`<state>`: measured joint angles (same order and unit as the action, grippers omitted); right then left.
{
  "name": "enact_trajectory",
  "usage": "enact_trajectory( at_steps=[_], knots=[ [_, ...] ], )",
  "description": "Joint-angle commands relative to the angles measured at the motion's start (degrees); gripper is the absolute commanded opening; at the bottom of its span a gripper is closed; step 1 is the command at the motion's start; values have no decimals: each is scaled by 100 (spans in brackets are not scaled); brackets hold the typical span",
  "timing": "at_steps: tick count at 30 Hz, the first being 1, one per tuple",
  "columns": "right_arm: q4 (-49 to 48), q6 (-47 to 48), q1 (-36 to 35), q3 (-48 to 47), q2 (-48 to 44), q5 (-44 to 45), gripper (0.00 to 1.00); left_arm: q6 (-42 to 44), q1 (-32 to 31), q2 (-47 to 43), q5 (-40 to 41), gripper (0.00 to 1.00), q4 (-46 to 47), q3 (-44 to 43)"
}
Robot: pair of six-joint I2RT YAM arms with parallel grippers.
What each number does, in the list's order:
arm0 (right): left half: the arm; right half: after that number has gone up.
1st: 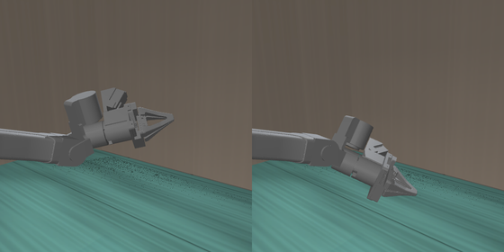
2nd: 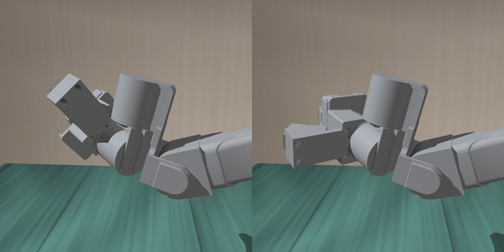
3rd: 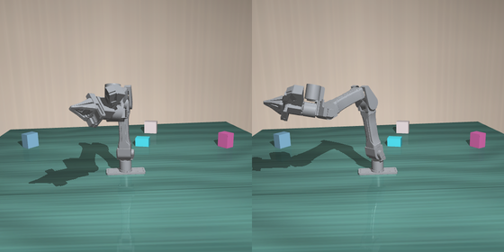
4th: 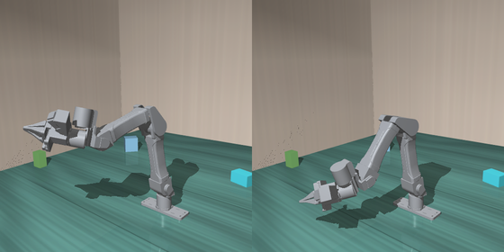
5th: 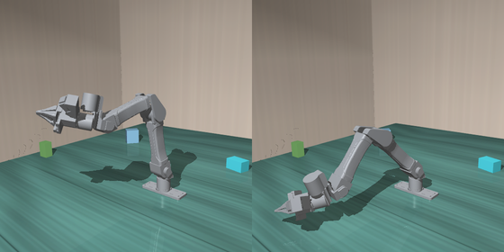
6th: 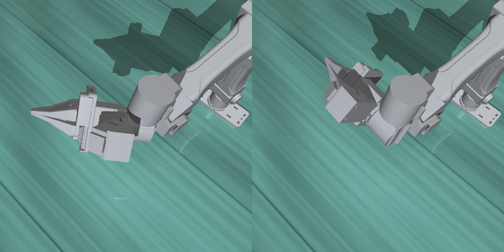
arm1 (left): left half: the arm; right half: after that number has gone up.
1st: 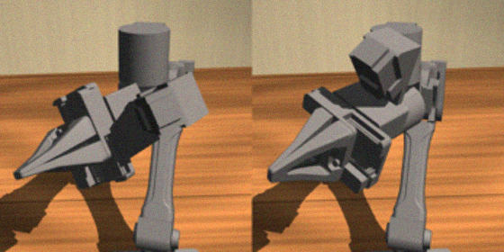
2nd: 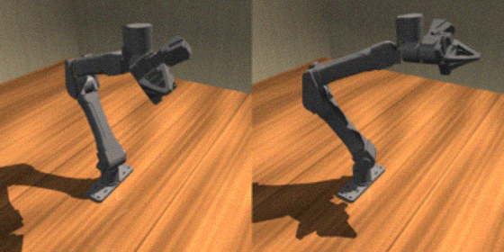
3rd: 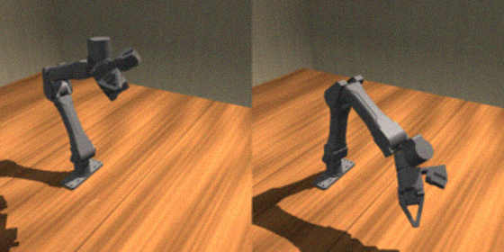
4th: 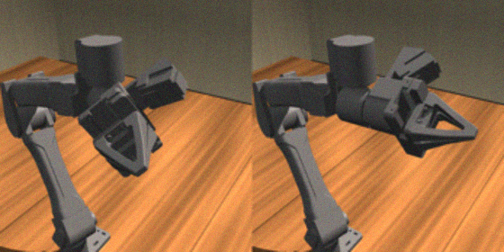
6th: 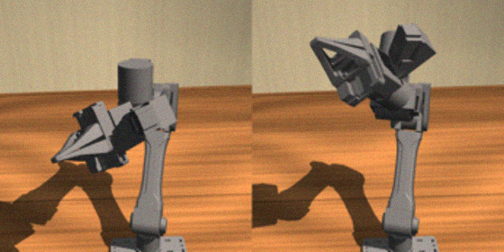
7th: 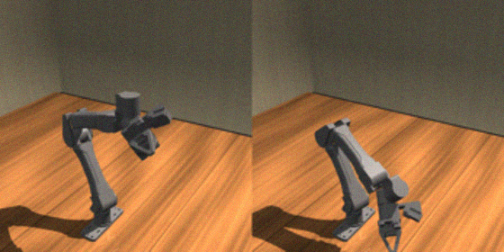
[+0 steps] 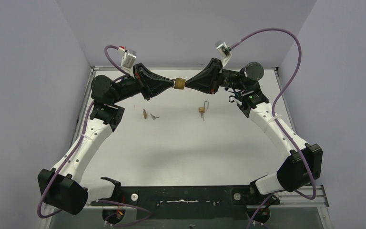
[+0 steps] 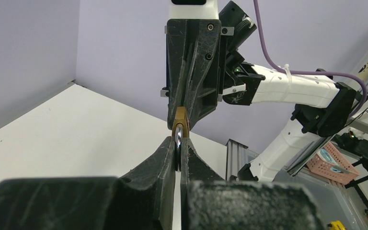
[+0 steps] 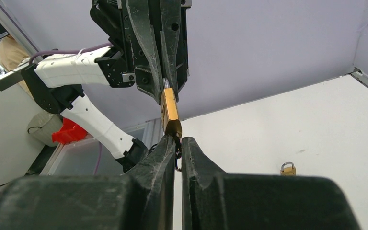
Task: Lock with the key
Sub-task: Lock the lock, then place the lock at the center of the board.
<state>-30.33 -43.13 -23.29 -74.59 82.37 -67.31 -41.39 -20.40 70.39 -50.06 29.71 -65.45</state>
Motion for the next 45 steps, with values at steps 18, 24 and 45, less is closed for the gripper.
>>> enact_trajectory(
  at_steps=[18, 24, 45],
  knots=[
    [-860, -293, 594, 764, -495, 111, 0, 153, 630, -363, 16, 0, -305, -24],
    [2696, 2344, 281, 475, -830, 1961, 0, 2169, 14, -494, 1938, 0, -3492, -385],
    [3084, 2374, -1597, 484, 992, 6974, 0, 2070, -1178, 1514, 6620, 0, -4893, -654]
  ],
)
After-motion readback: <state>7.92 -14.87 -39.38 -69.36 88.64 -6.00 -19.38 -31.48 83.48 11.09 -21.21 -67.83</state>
